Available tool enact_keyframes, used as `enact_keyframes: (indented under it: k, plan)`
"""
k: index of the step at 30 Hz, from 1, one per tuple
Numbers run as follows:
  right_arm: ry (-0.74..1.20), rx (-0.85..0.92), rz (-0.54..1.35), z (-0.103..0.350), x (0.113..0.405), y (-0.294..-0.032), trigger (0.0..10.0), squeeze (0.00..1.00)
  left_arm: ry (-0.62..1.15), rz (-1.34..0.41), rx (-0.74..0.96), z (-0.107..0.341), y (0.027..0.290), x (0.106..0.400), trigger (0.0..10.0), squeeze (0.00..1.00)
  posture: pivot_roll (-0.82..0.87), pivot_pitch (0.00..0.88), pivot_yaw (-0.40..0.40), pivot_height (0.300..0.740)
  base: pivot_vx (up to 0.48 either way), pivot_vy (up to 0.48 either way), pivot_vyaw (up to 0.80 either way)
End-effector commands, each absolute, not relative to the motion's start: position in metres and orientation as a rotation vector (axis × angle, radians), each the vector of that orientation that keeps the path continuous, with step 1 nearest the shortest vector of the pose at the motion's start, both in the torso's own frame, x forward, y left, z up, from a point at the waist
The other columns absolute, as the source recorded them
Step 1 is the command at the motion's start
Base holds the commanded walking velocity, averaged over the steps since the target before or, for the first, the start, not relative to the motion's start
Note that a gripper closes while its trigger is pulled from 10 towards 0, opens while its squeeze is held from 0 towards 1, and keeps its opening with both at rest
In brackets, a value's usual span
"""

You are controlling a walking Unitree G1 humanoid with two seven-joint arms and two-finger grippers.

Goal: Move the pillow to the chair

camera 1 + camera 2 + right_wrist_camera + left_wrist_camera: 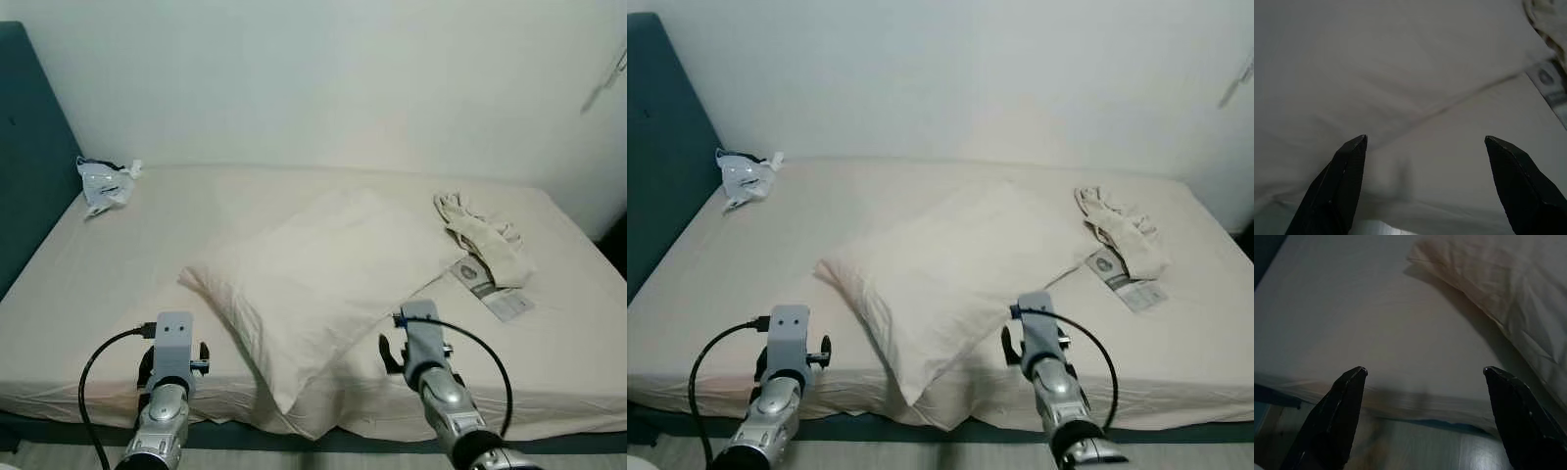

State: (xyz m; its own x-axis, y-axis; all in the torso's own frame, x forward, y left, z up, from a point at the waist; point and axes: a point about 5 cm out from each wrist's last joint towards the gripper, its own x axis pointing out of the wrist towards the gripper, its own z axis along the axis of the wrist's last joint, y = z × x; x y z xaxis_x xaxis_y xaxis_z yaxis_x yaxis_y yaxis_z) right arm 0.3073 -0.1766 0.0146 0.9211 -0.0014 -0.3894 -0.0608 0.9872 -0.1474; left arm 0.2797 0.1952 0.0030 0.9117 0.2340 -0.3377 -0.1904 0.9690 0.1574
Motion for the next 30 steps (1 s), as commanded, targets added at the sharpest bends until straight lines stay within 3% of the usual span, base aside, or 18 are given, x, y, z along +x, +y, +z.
enact_keyframes:
  k: [1,2,7,11,15,21,24,30]
  plan:
    - [0.433,-0.131,0.039,0.008,0.303,-0.176,10.0,0.0,0.37,0.217,0.154,0.002,0.199,0.278,10.0,0.0,0.03,0.04,-0.09,0.74,0.0,0.0,0.0]
    - [0.427,-0.07,0.034,0.009,0.304,-0.173,10.0,0.0,0.355,0.21,0.178,0.006,0.199,0.281,10.0,0.0,0.06,0.043,-0.081,0.74,0.0,0.0,0.0]
    - [0.42,-0.169,0.08,0.008,0.303,-0.164,10.0,0.0,0.344,0.214,0.165,0.01,0.203,0.283,10.0,0.0,0.05,0.044,-0.043,0.74,0.0,0.0,0.0]
    - [0.418,-0.094,0.029,0.006,0.301,-0.169,10.0,0.0,0.374,0.186,0.187,0.006,0.204,0.281,10.0,0.0,0.01,0.043,0.005,0.74,0.0,0.0,0.0]
    - [0.427,-0.081,-0.017,0.003,0.295,-0.181,10.0,0.0,0.374,0.164,0.186,0.007,0.199,0.285,10.0,0.0,0.01,0.052,0.005,0.74,0.0,0.0,0.0]
    - [0.436,-0.092,0.019,-0.001,0.291,-0.179,10.0,0.0,0.374,0.141,0.16,0.007,0.189,0.286,10.0,0.0,0.0,0.061,-0.007,0.74,0.0,0.0,0.0]
    - [0.43,-0.08,0.013,0.0,0.292,-0.177,10.0,0.0,0.337,0.022,0.076,0.01,0.173,0.286,10.0,0.0,0.0,0.063,-0.006,0.74,0.0,0.0,0.0]
    - [0.43,-0.087,0.021,-0.001,0.291,-0.174,10.0,0.0,0.462,0.092,0.088,0.0,0.182,0.286,10.0,0.0,-0.01,0.068,-0.008,0.74,0.0,0.0,0.0]
